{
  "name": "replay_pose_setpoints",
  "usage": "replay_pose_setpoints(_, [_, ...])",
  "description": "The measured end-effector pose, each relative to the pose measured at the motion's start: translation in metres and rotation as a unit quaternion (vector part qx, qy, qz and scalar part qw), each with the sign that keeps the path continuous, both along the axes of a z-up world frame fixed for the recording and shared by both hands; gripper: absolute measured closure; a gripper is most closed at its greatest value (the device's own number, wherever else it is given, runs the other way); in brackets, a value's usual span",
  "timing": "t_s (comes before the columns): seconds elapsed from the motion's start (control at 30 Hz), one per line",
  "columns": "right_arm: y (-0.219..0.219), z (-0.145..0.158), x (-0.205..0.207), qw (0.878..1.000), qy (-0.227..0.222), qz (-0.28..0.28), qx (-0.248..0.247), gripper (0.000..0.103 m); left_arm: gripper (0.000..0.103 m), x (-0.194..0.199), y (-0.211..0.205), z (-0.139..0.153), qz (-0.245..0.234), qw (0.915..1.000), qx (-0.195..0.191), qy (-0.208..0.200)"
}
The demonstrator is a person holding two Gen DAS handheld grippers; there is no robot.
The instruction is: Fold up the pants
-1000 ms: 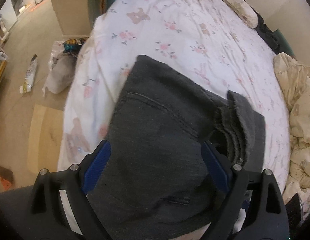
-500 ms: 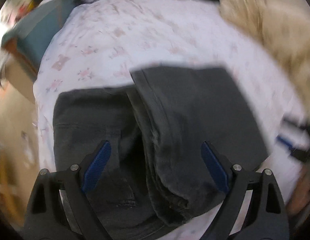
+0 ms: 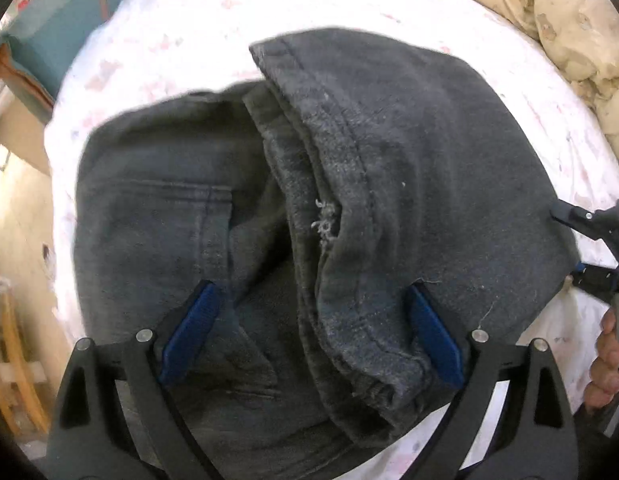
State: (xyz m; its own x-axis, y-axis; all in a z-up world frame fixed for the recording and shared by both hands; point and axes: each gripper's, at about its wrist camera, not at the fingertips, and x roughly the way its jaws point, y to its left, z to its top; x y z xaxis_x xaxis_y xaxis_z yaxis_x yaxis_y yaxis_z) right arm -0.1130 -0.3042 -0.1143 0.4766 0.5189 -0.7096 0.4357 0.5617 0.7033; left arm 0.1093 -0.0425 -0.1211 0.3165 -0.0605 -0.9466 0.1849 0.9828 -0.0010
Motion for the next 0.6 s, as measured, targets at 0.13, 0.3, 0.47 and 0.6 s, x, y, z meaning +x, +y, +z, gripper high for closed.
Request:
replay_pose_setpoints(0.13, [-0.003,0.023,-0.001,0.999,-0.034,0.010,-0.029,0.083,0.010,-0.001,0.004,0.011,0.009,0.9999,0.005,0.000])
replay_pose_setpoints(0.3, [0.011,0.082,-0.009,0.987,-0.138,0.053,-0.068,0.087,0.011,0.002,0.026,0.064,0.053,0.9975,-0.044,-0.015])
replay_pose_setpoints(0.47, [0.053,0.129,-0.014,0.955,-0.244,0.127,-0.110,0.087,0.011,0.037,0.021,0.126,0.053,0.9958,-0.070,-0.026])
replay_pose_setpoints(0.6, [0.080,0.142,-0.018,0.935,-0.284,0.178,-0.119,0.087,0.011,0.084,-0.017,0.146,0.004,0.9979,-0.063,0.013])
